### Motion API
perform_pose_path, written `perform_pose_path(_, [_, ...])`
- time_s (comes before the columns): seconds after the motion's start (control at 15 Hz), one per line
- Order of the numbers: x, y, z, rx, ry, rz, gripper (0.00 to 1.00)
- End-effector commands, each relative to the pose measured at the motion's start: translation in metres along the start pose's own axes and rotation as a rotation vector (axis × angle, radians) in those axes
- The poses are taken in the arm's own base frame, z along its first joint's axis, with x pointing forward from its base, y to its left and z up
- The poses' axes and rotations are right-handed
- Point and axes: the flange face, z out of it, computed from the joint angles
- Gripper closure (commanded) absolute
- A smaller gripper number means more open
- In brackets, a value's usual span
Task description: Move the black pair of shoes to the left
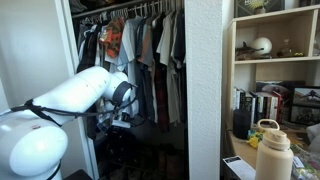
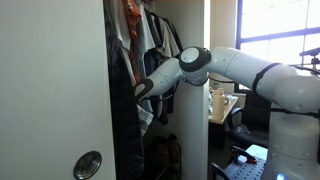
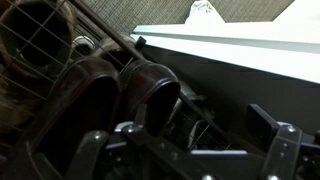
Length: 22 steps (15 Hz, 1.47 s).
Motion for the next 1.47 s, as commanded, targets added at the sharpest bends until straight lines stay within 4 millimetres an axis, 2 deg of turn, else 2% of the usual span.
perform_pose_path(0.0, [-0.029, -0.048, -0.034, 0.004, -0.051, 0.003, 0.00])
perform_pose_path(0.2, [-0.052, -0.078, -0.038, 0.030, -0.087, 0.037, 0.00])
perform_pose_path(0.6, [-0.109, -0.141, -0.046, 0.083, -0.154, 0.174, 0.00])
perform_pose_path(0.87, [-0.149, -0.182, -0.060, 0.085, -0.150, 0.246, 0.00])
perform_pose_path(0.93, [-0.120, -0.155, -0.041, 0.139, -0.159, 0.211, 0.00])
perform_pose_path(1.13, [-0.139, -0.177, -0.053, 0.101, -0.167, 0.215, 0.00])
perform_pose_path(1.4, [-0.143, -0.177, -0.057, 0.091, -0.166, 0.219, 0.00])
